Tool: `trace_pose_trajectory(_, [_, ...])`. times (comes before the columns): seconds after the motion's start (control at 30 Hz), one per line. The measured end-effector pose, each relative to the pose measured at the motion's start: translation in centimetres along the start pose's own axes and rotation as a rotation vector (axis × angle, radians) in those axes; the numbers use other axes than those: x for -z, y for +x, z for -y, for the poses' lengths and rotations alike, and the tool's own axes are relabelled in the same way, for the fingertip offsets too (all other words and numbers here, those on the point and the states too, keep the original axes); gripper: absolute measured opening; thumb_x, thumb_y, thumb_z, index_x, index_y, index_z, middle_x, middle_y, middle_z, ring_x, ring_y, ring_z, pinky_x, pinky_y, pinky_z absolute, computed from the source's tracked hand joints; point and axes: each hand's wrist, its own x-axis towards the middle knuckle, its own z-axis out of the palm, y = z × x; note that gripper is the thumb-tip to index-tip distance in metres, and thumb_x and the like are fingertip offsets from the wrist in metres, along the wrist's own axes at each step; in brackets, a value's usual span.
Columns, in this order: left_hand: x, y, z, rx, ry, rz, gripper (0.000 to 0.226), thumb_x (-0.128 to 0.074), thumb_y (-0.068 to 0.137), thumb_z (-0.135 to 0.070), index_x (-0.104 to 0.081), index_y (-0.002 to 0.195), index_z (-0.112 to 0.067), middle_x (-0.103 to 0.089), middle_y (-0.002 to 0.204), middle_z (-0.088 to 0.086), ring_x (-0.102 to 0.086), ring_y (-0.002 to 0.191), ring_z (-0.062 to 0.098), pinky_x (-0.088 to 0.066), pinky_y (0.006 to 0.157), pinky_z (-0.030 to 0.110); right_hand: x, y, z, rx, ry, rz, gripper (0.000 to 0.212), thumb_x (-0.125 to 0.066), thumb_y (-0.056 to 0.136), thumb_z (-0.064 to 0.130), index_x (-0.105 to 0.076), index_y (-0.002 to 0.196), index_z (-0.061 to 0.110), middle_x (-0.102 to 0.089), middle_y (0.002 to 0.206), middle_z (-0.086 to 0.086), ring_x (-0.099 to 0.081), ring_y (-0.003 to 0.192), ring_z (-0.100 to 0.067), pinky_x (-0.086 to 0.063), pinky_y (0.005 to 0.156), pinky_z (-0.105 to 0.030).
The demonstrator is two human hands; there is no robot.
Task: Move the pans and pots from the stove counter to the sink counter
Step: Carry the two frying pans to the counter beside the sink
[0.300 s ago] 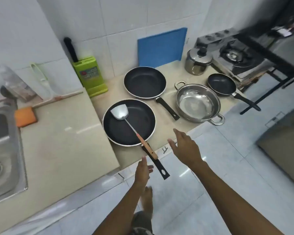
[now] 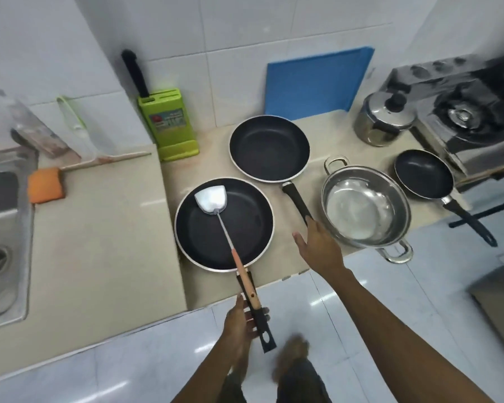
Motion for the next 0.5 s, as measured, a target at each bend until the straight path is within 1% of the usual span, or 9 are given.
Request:
trace_pose_trajectory(0.03, [-0.5, 0.4, 0.2, 0.013, -0.027, -0.008, 0.06, -0.031, 0.108, -0.049, -0.069, 0.111, -0.004, -0.081, 0.093, 0.019, -0.076, 0.087, 0.037, -0.061, 0.083, 0.045, -0.1, 1.5, -0.5, 0.011, -0.001, 0.005, 0.059, -0.05, 0.102, 0.04, -0.04, 0.146, 0.003, -0.05, 0.147, -0.02, -0.051, 0.131, -0.04, -0.047, 0.101, -0.05])
trace_pose_trajectory(0.07, [-0.9, 0.6, 0.4, 0.019, -0.062, -0.023, 0.063, -0.03, 0.107, -0.051, -0.072, 0.108, -0.004, -0.081, 0.088, 0.018, -0.078, 0.079, 0.034, -0.062, 0.079, 0.044, -0.2, 2.8, -0.8, 0.02, 0.007, 0.006, 0.058, -0.052, 0.101, 0.038, -0.041, 0.145, 0.0, -0.051, 0.144, -0.023, -0.051, 0.129, -0.042, -0.046, 0.1, -0.05])
trace_pose_trajectory(0.13, [-1.8, 1.2, 1.0, 0.022, -0.135, -0.063, 0.069, -0.029, 0.105, -0.056, -0.074, 0.098, -0.004, -0.078, 0.075, 0.017, -0.076, 0.061, 0.027, -0.061, 0.055, 0.033, -0.8, 5.3, -1.5, 0.021, 0.027, 0.038, 0.06, -0.053, 0.101, 0.034, -0.039, 0.145, -0.004, -0.051, 0.14, -0.027, -0.052, 0.126, -0.045, -0.045, 0.1, -0.05])
trace_pose_trajectory(0.17, [-2.2, 1.5, 1.2, 0.017, -0.186, -0.085, 0.071, -0.03, 0.104, -0.058, -0.075, 0.095, -0.004, -0.075, 0.07, 0.017, -0.073, 0.056, 0.027, -0.059, 0.05, 0.031, -1.1, 6.4, -1.7, 0.007, 0.047, 0.068, 0.061, -0.052, 0.102, 0.034, -0.036, 0.147, -0.005, -0.051, 0.14, -0.029, -0.052, 0.125, -0.046, -0.044, 0.1, -0.049])
trace_pose_trajectory(0.27, [-3.7, 1.7, 1.7, 0.021, -0.37, -0.135, 0.069, -0.04, 0.098, -0.062, -0.073, 0.088, -0.002, -0.065, 0.063, 0.017, -0.061, 0.053, 0.028, -0.056, 0.053, 0.033, -2.0, 9.3, -1.9, -0.048, 0.155, 0.143, 0.062, -0.048, 0.103, 0.032, -0.031, 0.148, -0.007, -0.052, 0.137, -0.034, -0.055, 0.121, -0.049, -0.046, 0.097, -0.048])
trace_pose_trajectory(0.33, [-4.8, 1.6, 2.2, 0.034, -0.446, -0.185, 0.068, -0.046, 0.093, -0.065, -0.075, 0.071, -0.007, -0.06, 0.055, 0.011, -0.054, 0.044, 0.022, -0.046, 0.047, 0.028, -2.2, 11.0, -2.3, -0.091, 0.253, 0.18, 0.055, -0.048, 0.103, 0.031, -0.037, 0.143, -0.006, -0.058, 0.129, -0.035, -0.059, 0.115, -0.05, -0.05, 0.094, -0.051])
trace_pose_trajectory(0.4, [-5.3, 1.4, 2.5, 0.008, -0.391, -0.239, 0.078, -0.036, 0.097, -0.066, -0.075, 0.055, -0.014, -0.055, 0.046, 0.004, -0.049, 0.036, 0.016, -0.041, 0.038, 0.023, -2.2, 12.3, -2.3, -0.174, 0.428, 0.234, 0.041, -0.047, 0.104, 0.033, -0.046, 0.13, 0.0, -0.066, 0.111, -0.031, -0.069, 0.091, -0.045, -0.058, 0.077, -0.054])
trace_pose_trajectory(0.43, [-5.7, 1.3, 2.5, -0.013, -0.366, -0.259, 0.082, -0.031, 0.099, -0.065, -0.073, 0.051, -0.015, -0.053, 0.043, 0.003, -0.047, 0.033, 0.014, -0.04, 0.035, 0.022, -2.2, 12.9, -2.2, -0.224, 0.557, 0.282, 0.035, -0.044, 0.105, 0.035, -0.048, 0.121, 0.003, -0.068, 0.1, -0.027, -0.069, 0.073, -0.039, -0.061, 0.062, -0.048])
trace_pose_trajectory(0.5, [-6.6, 1.0, 2.2, -0.07, -0.304, -0.329, 0.082, -0.028, 0.1, -0.061, -0.067, 0.046, -0.015, -0.051, 0.04, 0.002, -0.047, 0.031, 0.013, -0.04, 0.035, 0.021, -2.4, 14.2, -2.4, -0.319, 0.751, 0.372, 0.036, -0.038, 0.107, 0.041, -0.05, 0.108, 0.006, -0.066, 0.083, -0.018, -0.059, 0.047, -0.025, -0.05, 0.038, -0.029])
